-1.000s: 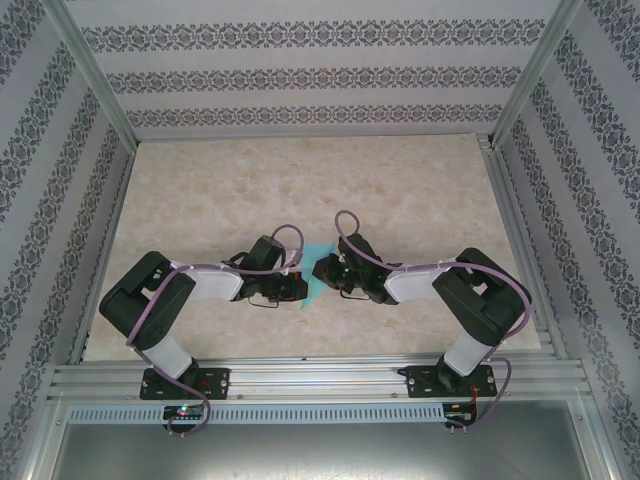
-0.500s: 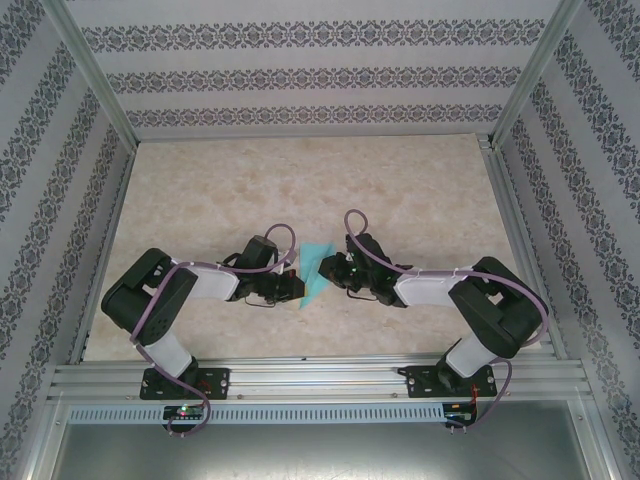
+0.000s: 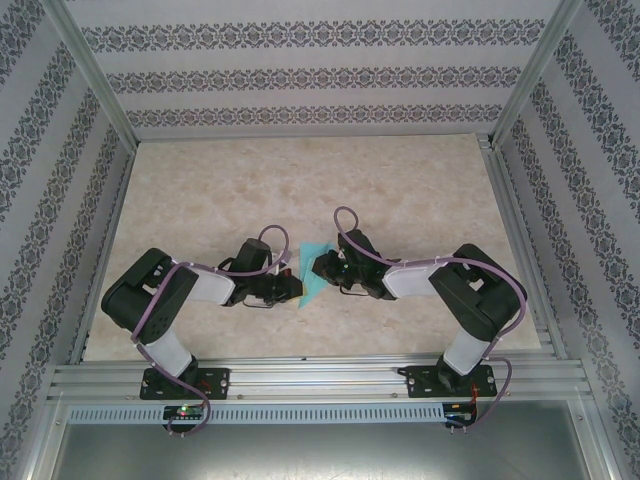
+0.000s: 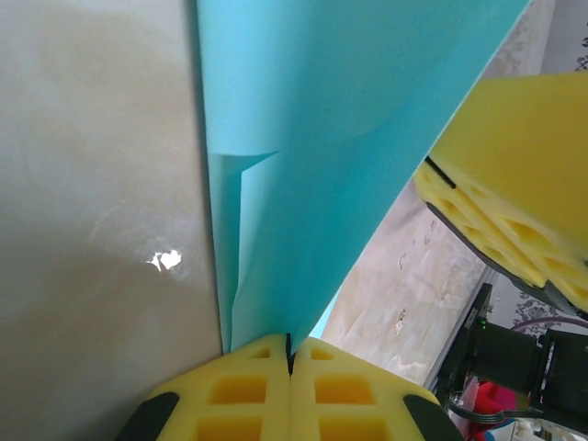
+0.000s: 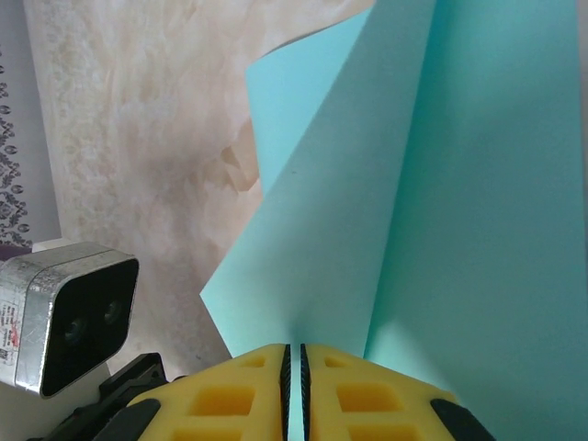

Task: Fold a paper plane with a square sheet of paper (pick it up from the middle)
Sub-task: Fourth fold the wing at the center of the table.

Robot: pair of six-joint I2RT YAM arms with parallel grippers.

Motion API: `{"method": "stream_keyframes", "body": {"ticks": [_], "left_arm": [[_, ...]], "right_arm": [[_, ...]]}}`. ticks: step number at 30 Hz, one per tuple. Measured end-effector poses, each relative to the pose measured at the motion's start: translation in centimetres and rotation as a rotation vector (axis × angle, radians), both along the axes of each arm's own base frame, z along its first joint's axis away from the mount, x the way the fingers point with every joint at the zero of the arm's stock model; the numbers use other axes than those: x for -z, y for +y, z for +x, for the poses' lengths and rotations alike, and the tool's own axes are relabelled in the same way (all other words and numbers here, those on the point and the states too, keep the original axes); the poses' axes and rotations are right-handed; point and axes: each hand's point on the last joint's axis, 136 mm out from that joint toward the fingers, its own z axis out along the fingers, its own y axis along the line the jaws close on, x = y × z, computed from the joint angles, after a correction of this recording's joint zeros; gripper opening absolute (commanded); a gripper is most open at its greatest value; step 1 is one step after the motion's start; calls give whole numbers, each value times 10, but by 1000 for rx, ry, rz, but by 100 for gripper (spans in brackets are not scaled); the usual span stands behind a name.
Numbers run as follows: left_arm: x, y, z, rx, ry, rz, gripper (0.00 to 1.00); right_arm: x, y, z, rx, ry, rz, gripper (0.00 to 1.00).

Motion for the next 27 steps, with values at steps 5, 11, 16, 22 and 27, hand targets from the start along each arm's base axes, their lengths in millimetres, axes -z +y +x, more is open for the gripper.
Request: {"method": "stream_keyframes", "body": {"ticks": [5,11,16,22,27], "left_arm": [[0,4,0,-33,4,-9,1],[0,6,0,-65,9,-20,1],[0,8,0,-93,14,-33,0],[0,9,1,-107,16,-41,0],[1,9,1,-106,24,-39,0]], "right_arm": [[-2,2,1,1,-2,13,14],[-6,6,1,-12,-6,29,14],[-13,13,4,-33,-9,51,13],[-4,23,7,-54,8,60,13],[10,21,6,-48,38,42,13]]}}
